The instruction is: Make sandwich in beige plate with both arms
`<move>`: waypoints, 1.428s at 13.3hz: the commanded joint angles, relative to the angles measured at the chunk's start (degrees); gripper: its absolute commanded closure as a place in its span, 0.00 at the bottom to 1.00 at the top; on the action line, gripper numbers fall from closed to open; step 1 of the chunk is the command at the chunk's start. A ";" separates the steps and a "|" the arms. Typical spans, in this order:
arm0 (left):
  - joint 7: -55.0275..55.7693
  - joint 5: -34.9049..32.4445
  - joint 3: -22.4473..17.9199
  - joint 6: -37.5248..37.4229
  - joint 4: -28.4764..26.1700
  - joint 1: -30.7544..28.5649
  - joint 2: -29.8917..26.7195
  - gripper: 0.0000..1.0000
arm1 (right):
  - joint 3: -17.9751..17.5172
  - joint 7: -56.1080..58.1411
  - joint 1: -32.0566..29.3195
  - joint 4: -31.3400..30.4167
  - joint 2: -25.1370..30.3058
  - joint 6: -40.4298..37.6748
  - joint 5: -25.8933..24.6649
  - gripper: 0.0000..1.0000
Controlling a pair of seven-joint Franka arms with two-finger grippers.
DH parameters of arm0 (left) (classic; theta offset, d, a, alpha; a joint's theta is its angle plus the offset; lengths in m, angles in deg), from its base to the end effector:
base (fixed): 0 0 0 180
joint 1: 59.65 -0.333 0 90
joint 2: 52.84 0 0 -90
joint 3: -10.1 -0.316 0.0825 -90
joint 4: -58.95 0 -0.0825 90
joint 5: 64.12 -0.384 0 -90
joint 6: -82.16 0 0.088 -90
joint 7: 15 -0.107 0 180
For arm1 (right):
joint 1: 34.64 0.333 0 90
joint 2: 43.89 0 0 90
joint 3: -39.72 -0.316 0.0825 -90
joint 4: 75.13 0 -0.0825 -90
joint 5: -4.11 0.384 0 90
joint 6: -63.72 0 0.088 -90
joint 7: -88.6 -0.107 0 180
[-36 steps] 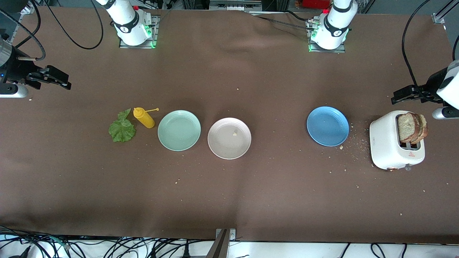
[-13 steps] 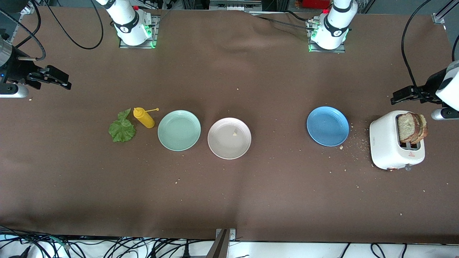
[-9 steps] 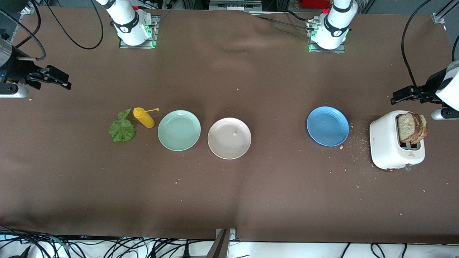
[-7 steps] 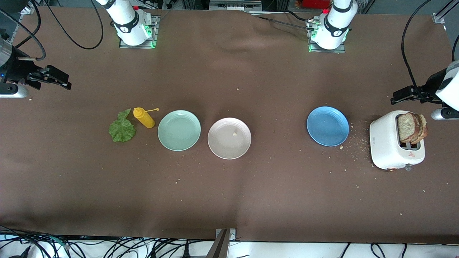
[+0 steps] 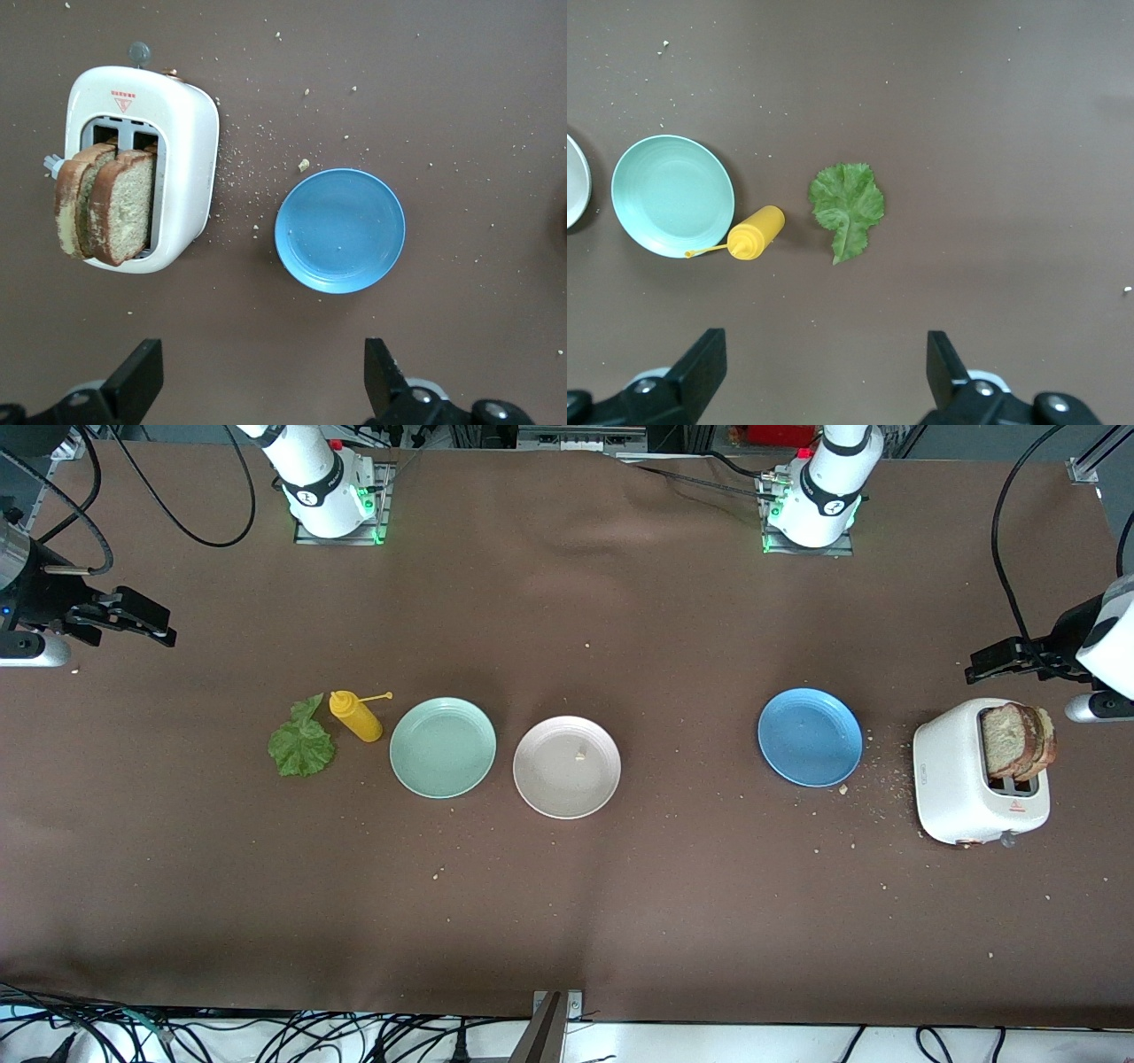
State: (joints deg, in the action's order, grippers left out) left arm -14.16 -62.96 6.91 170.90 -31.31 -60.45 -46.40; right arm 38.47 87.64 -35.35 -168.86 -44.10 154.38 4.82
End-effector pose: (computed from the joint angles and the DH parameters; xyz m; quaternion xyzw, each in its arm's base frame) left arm 0.5796 0.0366 0.5568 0.9967 0.0426 -0.0691 0.0089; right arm 0.5541 0.0065 0.5928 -0.9996 0.0039 0.0287 0.0059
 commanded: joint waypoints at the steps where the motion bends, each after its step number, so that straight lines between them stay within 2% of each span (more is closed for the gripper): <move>1: -1.36 1.56 -0.07 -0.67 1.22 -0.43 0.50 0.00 | 0.28 -0.54 0.36 0.40 0.30 -0.49 0.35 0.00; 14: -1.36 1.30 -0.07 -1.11 1.40 -0.43 0.50 0.00 | 0.28 -0.54 0.36 0.40 0.30 -0.49 0.35 0.00; 19: -0.75 1.39 -0.16 -1.37 1.83 -2.53 1.98 0.00 | 0.28 -0.54 0.28 0.40 0.30 -0.40 0.35 0.00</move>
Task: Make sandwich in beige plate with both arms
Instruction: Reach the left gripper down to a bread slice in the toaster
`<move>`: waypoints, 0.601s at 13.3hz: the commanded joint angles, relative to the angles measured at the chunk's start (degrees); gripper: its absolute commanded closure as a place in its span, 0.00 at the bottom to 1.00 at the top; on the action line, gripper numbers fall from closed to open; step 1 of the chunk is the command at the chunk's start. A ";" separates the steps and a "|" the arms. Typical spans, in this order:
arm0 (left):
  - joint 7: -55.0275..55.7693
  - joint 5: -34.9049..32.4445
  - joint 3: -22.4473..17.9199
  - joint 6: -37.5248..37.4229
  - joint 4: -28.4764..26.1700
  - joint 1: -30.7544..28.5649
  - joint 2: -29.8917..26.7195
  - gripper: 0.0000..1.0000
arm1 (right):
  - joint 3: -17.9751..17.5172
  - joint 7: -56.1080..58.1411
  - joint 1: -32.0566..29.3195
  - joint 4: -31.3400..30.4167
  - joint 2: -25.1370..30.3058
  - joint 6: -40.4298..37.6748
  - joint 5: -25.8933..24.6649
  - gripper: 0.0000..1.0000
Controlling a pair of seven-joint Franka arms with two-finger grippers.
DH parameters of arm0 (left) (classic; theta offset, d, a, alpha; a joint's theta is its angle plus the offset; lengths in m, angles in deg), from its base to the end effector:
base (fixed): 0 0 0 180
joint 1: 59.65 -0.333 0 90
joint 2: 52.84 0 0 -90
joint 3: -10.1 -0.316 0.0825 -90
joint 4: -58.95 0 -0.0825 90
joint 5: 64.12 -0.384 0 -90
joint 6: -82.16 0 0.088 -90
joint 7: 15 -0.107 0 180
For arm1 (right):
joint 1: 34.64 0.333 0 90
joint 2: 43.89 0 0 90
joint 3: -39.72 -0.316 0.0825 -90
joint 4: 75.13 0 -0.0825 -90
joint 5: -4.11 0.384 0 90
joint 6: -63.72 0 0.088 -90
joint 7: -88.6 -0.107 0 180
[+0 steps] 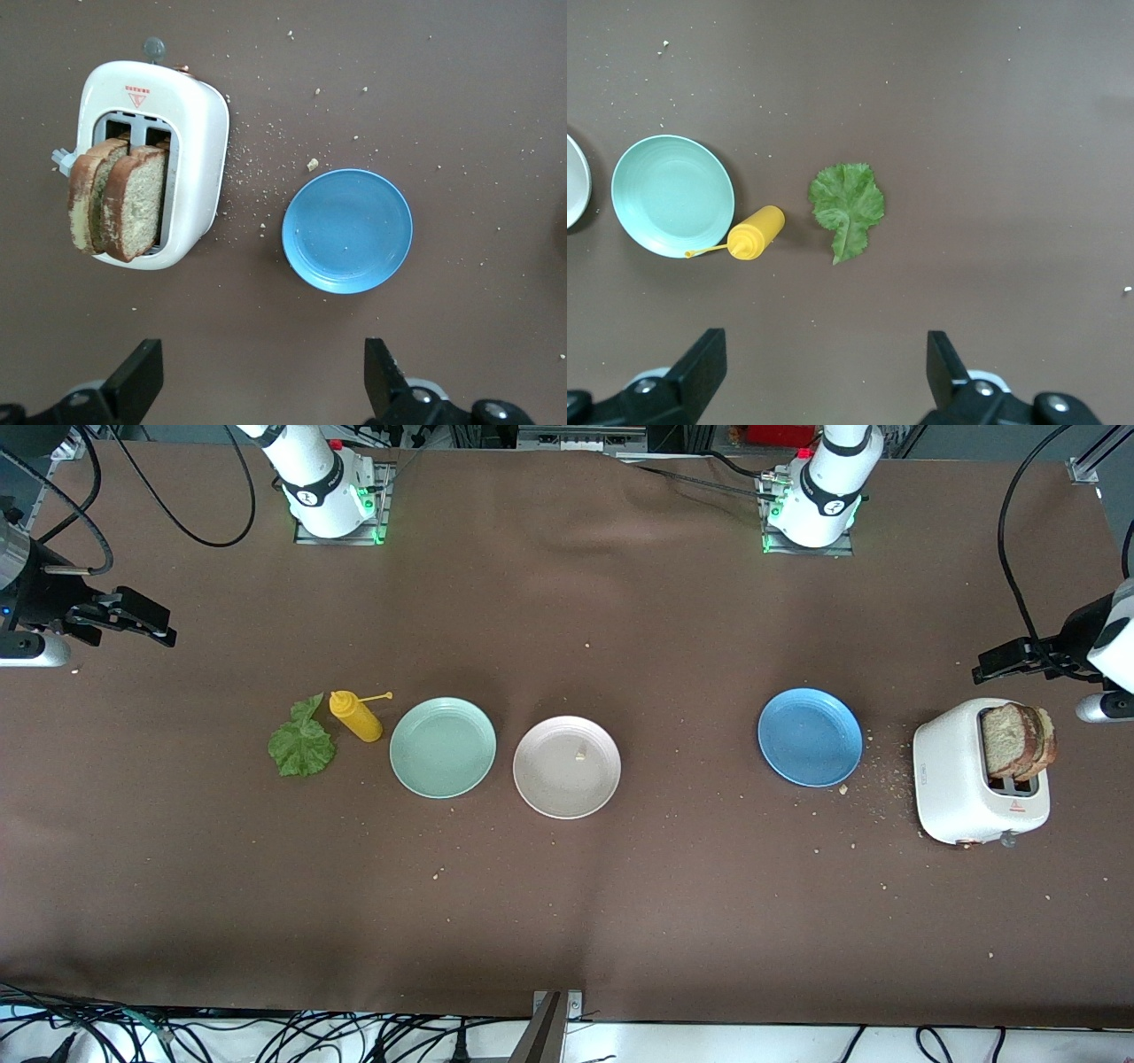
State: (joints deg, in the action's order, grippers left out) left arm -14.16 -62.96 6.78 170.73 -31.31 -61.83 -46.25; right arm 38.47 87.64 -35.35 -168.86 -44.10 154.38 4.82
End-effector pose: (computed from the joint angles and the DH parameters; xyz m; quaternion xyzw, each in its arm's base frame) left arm 0.5787 0.0518 0.5551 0.9958 0.0557 -0.0718 0.0097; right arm 0.5541 0.0065 0.5928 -0.9996 0.0039 0.0287 0.0059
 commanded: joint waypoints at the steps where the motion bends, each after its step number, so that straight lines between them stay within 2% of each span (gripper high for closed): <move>1: -0.84 1.30 -0.03 -1.20 1.49 -1.25 1.76 0.00 | 0.28 -0.54 0.36 0.40 0.30 -0.40 0.35 0.00; 6: -1.36 0.69 -0.12 -1.29 1.40 -5.46 4.84 0.00 | 0.28 -0.54 0.28 0.40 0.30 -0.49 0.44 0.00; 8: -8.62 0.68 0.06 -0.68 1.57 -9.32 6.50 0.00 | 0.28 -0.54 0.36 0.40 0.30 -0.49 0.35 0.00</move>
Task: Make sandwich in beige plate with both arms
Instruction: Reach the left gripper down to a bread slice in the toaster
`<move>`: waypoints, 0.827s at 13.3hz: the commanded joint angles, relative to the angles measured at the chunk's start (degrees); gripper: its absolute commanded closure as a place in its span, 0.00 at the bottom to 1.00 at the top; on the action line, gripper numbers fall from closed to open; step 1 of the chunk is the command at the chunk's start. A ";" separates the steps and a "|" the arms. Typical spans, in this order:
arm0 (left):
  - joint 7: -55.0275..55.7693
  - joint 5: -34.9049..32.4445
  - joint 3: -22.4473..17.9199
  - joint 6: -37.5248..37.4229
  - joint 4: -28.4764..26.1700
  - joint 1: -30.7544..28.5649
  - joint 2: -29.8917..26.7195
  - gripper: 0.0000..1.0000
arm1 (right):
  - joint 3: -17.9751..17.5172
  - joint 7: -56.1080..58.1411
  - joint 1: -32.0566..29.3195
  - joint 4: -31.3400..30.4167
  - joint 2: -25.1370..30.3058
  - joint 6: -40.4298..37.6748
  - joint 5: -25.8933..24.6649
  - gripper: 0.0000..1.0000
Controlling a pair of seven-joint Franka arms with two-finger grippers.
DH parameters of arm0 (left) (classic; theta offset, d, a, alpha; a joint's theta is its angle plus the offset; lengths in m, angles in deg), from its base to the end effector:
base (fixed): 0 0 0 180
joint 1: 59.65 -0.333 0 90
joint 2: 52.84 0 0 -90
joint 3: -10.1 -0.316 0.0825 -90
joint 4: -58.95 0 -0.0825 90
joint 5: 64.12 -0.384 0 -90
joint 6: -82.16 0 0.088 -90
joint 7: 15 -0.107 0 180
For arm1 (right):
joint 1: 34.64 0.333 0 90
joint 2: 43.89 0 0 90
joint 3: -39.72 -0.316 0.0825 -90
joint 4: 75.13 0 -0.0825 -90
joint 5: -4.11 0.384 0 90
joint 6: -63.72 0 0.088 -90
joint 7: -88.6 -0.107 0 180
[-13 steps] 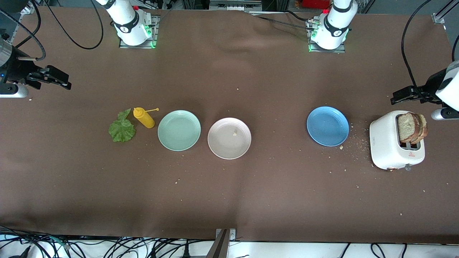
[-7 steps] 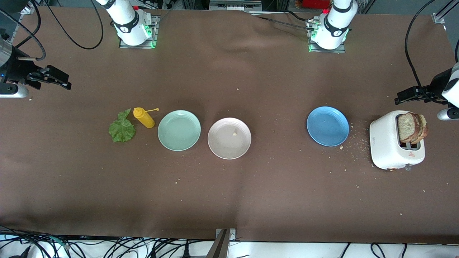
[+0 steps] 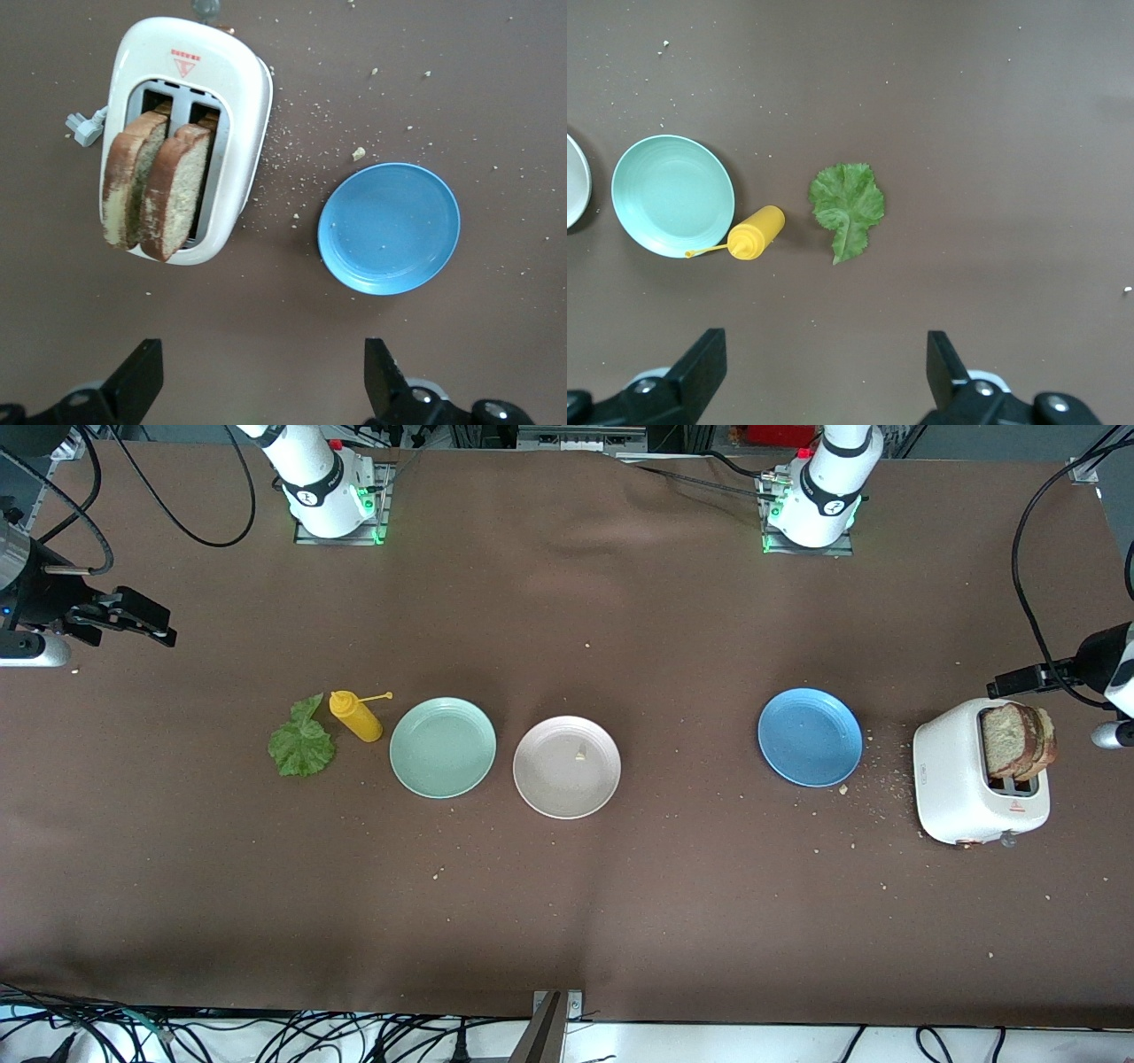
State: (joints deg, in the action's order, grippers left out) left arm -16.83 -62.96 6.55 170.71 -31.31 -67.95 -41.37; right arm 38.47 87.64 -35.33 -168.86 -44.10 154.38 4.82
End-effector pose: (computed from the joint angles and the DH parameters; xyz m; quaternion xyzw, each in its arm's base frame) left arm 0.5860 0.1178 0.5050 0.9895 0.0877 -0.1133 0.0175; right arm 0.5541 0.0067 0.5928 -0.9996 0.0037 0.0287 0.0059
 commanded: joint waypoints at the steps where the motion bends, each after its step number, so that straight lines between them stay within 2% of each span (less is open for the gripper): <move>1: -8.25 0.69 0.21 -0.40 1.83 -4.18 3.27 0.00 | 0.28 -0.53 0.34 0.40 0.30 -0.49 0.35 0.00; 3: -8.80 0.60 0.29 3.19 1.40 -5.50 5.30 0.00 | 0.28 -0.53 0.34 0.48 0.30 -0.49 0.35 0.00; 11: -8.80 0.60 0.56 7.86 1.49 -4.80 11.72 0.00 | 0.28 -0.53 0.34 0.48 0.30 -0.49 0.35 0.00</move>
State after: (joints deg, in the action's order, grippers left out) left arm -24.52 -62.96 7.26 178.09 -31.30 -72.83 -30.86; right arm 38.47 87.64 -35.32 -168.86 -44.11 154.38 4.82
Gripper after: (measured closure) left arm 0.000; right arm 0.000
